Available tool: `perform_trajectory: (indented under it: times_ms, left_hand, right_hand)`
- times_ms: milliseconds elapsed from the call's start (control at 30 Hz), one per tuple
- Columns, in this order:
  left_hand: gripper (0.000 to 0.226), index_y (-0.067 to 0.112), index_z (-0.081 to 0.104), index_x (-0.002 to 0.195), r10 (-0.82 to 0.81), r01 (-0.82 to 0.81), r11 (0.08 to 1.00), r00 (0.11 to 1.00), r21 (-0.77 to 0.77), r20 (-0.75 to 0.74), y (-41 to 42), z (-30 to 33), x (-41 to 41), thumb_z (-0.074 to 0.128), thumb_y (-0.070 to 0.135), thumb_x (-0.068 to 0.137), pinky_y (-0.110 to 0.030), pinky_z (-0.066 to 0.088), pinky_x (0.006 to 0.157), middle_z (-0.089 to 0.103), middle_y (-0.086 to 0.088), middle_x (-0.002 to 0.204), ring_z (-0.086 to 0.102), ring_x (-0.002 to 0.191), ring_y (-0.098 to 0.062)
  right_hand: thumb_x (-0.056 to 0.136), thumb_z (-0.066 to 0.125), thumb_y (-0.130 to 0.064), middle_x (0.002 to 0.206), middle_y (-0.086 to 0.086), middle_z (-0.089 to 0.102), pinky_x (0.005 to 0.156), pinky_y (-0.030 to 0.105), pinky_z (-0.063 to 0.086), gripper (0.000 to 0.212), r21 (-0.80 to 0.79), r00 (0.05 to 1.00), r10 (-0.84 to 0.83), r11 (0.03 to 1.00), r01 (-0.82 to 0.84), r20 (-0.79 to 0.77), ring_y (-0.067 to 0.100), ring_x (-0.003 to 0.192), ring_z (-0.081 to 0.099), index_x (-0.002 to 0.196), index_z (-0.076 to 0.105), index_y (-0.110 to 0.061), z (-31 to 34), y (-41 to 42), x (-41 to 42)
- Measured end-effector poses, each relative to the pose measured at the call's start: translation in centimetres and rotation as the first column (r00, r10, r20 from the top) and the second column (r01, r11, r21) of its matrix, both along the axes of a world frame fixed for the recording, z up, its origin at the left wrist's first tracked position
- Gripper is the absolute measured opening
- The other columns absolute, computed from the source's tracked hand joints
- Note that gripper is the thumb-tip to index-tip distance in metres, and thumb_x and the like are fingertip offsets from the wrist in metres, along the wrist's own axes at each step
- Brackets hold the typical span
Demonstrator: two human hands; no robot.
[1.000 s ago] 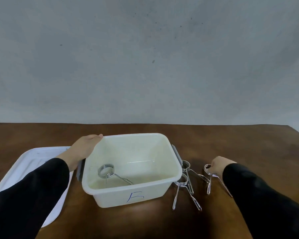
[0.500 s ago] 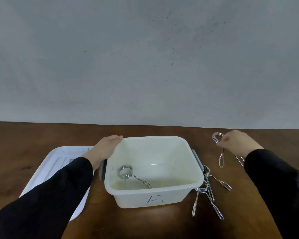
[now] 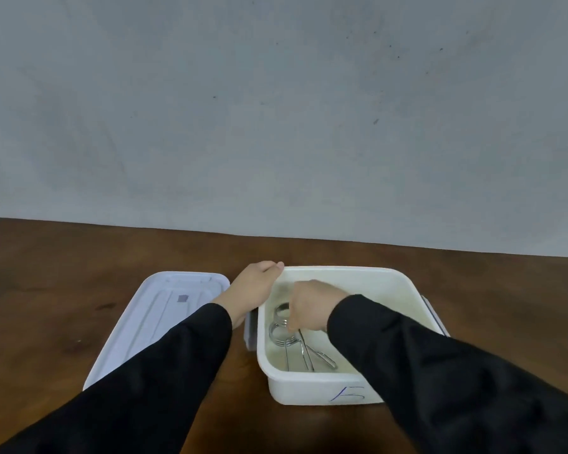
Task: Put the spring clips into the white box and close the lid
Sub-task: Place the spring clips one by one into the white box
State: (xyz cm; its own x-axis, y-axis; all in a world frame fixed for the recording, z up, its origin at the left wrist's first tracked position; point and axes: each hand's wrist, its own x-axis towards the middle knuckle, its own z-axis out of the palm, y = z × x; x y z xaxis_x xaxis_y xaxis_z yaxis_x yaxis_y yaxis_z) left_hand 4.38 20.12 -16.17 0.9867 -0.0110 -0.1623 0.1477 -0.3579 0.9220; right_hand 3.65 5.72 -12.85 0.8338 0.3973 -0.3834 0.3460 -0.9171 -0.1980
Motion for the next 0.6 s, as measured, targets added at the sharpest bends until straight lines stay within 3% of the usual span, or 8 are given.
perform_trajectory:
  times_ms: [133, 233, 300, 367, 400, 500, 600]
  left_hand:
    - [0.038, 0.012, 0.053, 0.084, -0.011, 0.011, 1.000, 1.000, 0.020, -0.001, 0.2, -0.2, 0.2, 0.044, 0.041, 0.106, -0.034, 0.034, 0.075, 0.047, -0.009, 0.085, 0.044, 0.082, -0.019]
    - [0.043, 0.011, 0.051, 0.077, -0.020, 0.020, 0.999, 1.000, 0.037, 0.005, 0.2, -0.2, 0.2, 0.041, 0.040, 0.108, -0.032, 0.037, 0.074, 0.047, -0.007, 0.082, 0.046, 0.080, -0.018]
    - [0.043, 0.009, 0.062, 0.087, -0.023, 0.023, 0.999, 1.000, 0.043, -0.005, 0.2, -0.2, 0.3, 0.040, 0.040, 0.108, -0.028, 0.040, 0.073, 0.055, -0.009, 0.088, 0.051, 0.084, -0.017]
    - [0.046, 0.004, 0.068, 0.108, -0.017, 0.017, 0.999, 1.000, 0.035, -0.014, 0.2, -0.3, 0.3, 0.040, 0.041, 0.108, -0.023, 0.040, 0.072, 0.063, -0.014, 0.102, 0.056, 0.094, -0.019]
    - [0.047, 0.002, 0.066, 0.108, -0.016, 0.016, 0.999, 1.000, 0.032, -0.017, 0.3, -0.3, 0.3, 0.040, 0.041, 0.108, -0.023, 0.041, 0.072, 0.063, -0.015, 0.103, 0.056, 0.094, -0.020]
    - [0.041, 0.007, 0.056, 0.087, -0.014, 0.014, 0.999, 1.000, 0.045, -0.009, 0.3, -0.2, 0.5, 0.041, 0.041, 0.107, -0.033, 0.037, 0.071, 0.050, -0.012, 0.088, 0.047, 0.080, -0.020]
    - [0.043, 0.014, 0.052, 0.074, -0.004, 0.005, 0.998, 1.000, 0.056, -0.015, 0.2, -0.1, 0.3, 0.043, 0.040, 0.107, -0.031, 0.035, 0.066, 0.048, -0.004, 0.077, 0.045, 0.072, -0.016]
  right_hand:
    - [0.086, 0.072, -0.025, 0.101, 0.008, 0.069, 0.074, 0.032, 0.048, 0.039, -0.086, 1.000, 0.019, 0.996, -0.019, 0.004, 0.028, 0.090, 0.065, 0.121, 0.064, -0.009, -2.8, 1.5, 0.2]
    - [0.086, 0.074, -0.024, 0.110, 0.010, 0.069, 0.089, 0.038, 0.050, 0.043, -0.124, 1.000, 0.001, 0.992, 0.000, 0.007, 0.029, 0.093, 0.063, 0.125, 0.063, -0.010, -3.9, 2.5, 0.5]
    - [0.085, 0.076, -0.027, 0.117, 0.011, 0.068, 0.094, 0.040, 0.050, 0.047, -0.160, 1.000, -0.016, 0.987, 0.015, -0.005, 0.031, 0.102, 0.065, 0.128, 0.061, -0.011, -4.6, 2.9, 0.5]
    - [0.084, 0.077, -0.030, 0.118, 0.011, 0.067, 0.094, 0.040, 0.050, 0.051, -0.155, 0.999, -0.037, 0.987, 0.034, -0.014, 0.032, 0.104, 0.064, 0.129, 0.060, -0.012, -4.9, 2.8, 0.4]
    - [0.084, 0.076, -0.032, 0.117, 0.011, 0.068, 0.091, 0.039, 0.050, 0.050, -0.132, 0.999, -0.043, 0.990, 0.042, -0.007, 0.031, 0.101, 0.064, 0.128, 0.060, -0.012, -4.9, 2.6, 0.4]
    - [0.089, 0.068, -0.038, 0.111, 0.009, 0.069, 0.076, 0.032, 0.045, 0.043, -0.039, 0.999, -0.039, 0.998, 0.041, 0.037, 0.025, 0.084, 0.057, 0.123, 0.062, -0.012, -4.4, 1.6, 0.3]
    - [0.095, 0.058, -0.040, 0.102, 0.007, 0.066, 0.074, 0.030, 0.042, 0.038, 0.024, 0.999, -0.037, 0.999, 0.036, 0.034, 0.022, 0.083, 0.054, 0.122, 0.061, -0.012, -3.8, 0.8, 0.1]
